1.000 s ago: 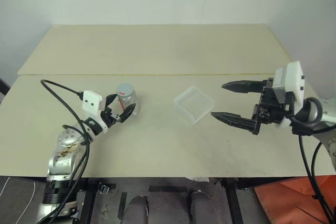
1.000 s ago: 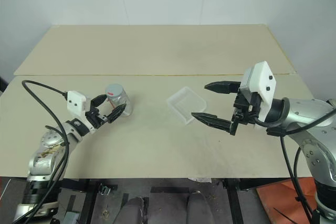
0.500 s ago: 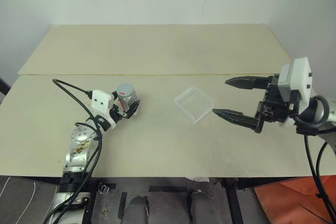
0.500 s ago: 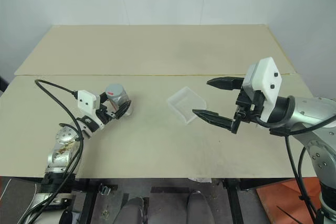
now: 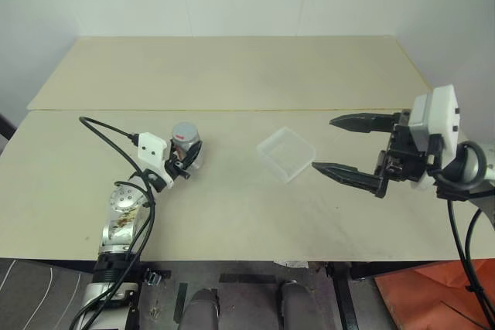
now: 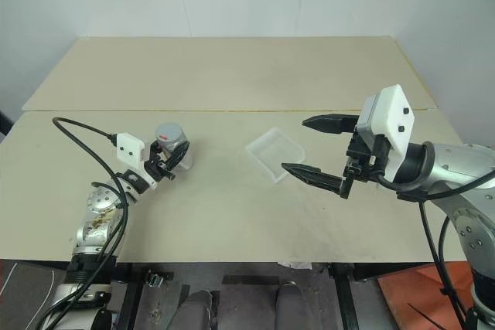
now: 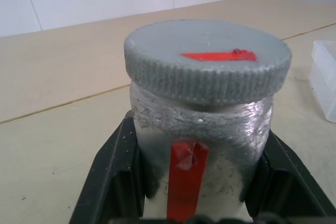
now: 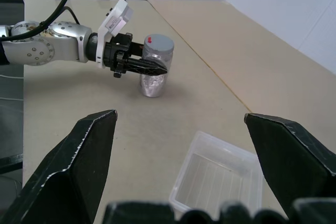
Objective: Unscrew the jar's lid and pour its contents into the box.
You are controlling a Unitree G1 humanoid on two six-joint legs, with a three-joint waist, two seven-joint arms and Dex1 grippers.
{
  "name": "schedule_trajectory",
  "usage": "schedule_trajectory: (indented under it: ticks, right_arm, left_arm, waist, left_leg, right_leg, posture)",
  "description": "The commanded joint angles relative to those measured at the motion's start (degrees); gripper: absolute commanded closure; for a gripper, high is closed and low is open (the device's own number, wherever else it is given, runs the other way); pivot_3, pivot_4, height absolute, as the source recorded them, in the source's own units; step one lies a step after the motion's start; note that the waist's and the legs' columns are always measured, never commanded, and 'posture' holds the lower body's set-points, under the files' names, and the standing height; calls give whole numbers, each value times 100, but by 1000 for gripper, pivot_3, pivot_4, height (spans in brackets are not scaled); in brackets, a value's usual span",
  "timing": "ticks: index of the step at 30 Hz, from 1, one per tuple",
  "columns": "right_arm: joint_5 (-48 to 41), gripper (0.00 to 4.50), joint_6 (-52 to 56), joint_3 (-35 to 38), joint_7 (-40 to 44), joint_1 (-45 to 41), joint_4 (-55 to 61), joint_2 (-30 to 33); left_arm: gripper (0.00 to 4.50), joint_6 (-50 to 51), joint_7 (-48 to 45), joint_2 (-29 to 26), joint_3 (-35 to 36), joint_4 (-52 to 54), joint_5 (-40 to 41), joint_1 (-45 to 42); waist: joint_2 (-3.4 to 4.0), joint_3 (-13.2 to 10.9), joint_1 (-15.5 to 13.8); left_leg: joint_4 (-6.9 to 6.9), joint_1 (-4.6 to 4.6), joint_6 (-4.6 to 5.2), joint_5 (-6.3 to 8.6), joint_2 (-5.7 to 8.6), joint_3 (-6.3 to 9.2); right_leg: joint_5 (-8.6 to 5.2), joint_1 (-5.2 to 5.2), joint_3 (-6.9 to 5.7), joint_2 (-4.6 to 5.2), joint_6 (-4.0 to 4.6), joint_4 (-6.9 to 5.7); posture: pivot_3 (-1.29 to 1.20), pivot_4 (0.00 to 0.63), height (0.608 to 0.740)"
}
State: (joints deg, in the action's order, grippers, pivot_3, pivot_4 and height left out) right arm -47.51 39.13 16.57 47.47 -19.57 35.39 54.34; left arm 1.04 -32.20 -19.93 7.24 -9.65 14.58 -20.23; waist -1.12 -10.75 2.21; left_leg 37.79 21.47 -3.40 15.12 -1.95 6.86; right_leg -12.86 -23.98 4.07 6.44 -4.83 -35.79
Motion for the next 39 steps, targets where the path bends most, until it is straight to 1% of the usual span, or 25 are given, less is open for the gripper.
schedule_trajectory:
  ticks: [1, 3, 7, 10, 12, 14, 17, 19, 24, 29, 39]
  right_arm:
    - [-38, 0, -118, 162, 3, -105, 104, 57]
    - [-2, 0, -140, 108, -25, -129, 84, 17]
    - [131, 0, -175, -216, -198, -458, -92, -220]
    - [165, 0, -90, -598, -351, -943, -354, -590]
    - [115, 0, 104, -881, -523, -1383, -556, -884]
    - [36, 0, 342, -1163, -684, -1842, -757, -1197]
    - [113, 0, 506, -1544, -766, -2332, -931, -1572]
    - [156, 0, 634, -1756, -847, -2641, -1077, -1817]
    - [441, 0, 930, -2160, -1139, -3137, -1376, -2240]
    - [688, 0, 1140, -2366, -1330, -3291, -1440, -2446]
    - [897, 0, 1331, -2428, -1388, -3341, -1414, -2656]
  left_arm:
    - [2569, -96, -52, 2, -72, -16, -32, -124]
    - [2569, 102, -217, -116, -88, 170, 82, -175]
    - [2569, 966, -849, -605, 1, 830, 709, -403]
    - [2569, 1689, -1728, -1219, 19, 1139, 1299, -658]
    - [2569, 2058, -2273, -1529, -42, 1194, 1622, -862]
    - [2569, 2218, -2730, -1678, -165, 1146, 1814, -1110]
    - [2569, 2467, -3326, -1675, -411, 996, 2006, -1502]
    - [2569, 2403, -3658, -1592, -625, 858, 1950, -1745]
    - [2569, 2137, -3981, -1231, -864, 454, 1789, -2198]
    - [2569, 1925, -4210, -1056, -927, 173, 1667, -2442]
    - [2569, 1743, -4352, -921, -920, 17, 1542, -2568]
  waist:
    - [0, 0, -3]
    - [0, 0, -7]
    - [0, 0, 21]
    - [0, -1, 67]
    - [2, -1, 95]
    - [2, -1, 129]
    - [3, -1, 130]
    - [3, -2, 137]
    - [3, -2, 173]
    - [4, -2, 200]
    - [4, -2, 195]
  left_leg:
    - [0, -1, 0, 0, 0, 0]
    - [0, 0, 0, 0, 0, 0]
    - [1, 3, 0, 0, 0, 0]
    - [-1, 2, 0, 0, -2, 0]
    - [-2, 1, -1, 0, -2, 0]
    - [-2, 2, -1, 0, -1, 1]
    - [-2, 5, -2, -1, -1, 5]
    - [-1, 12, -3, -2, -1, 8]
    - [-1, 17, -6, -3, -1, 10]
    - [-1, 17, -5, -3, -1, 11]
    - [-1, 19, -5, -3, 0, 14]
  right_leg:
    - [0, 1, 0, 0, 0, 0]
    - [0, 1, 0, 0, 0, 1]
    - [0, -3, 0, 0, 0, -1]
    - [0, -8, 0, -2, 0, -5]
    - [0, -9, 1, -2, 0, -6]
    - [-1, -7, 1, -1, -1, -5]
    - [-1, -9, -3, -2, 0, -9]
    - [0, -11, -5, -1, -1, -17]
    - [0, -16, -7, -2, 0, -24]
    - [0, -21, -7, -3, 0, -29]
    - [0, -21, -7, -2, 0, -32]
  posture:
    - [0, 150, 740]
    - [0, 150, 740]
    - [0, 150, 740]
    - [0, 150, 740]
    - [0, 150, 740]
    - [0, 150, 740]
    - [0, 150, 740]
    - [0, 150, 740]
    - [0, 150, 740]
    - [0, 150, 740]
    - [0, 150, 740]
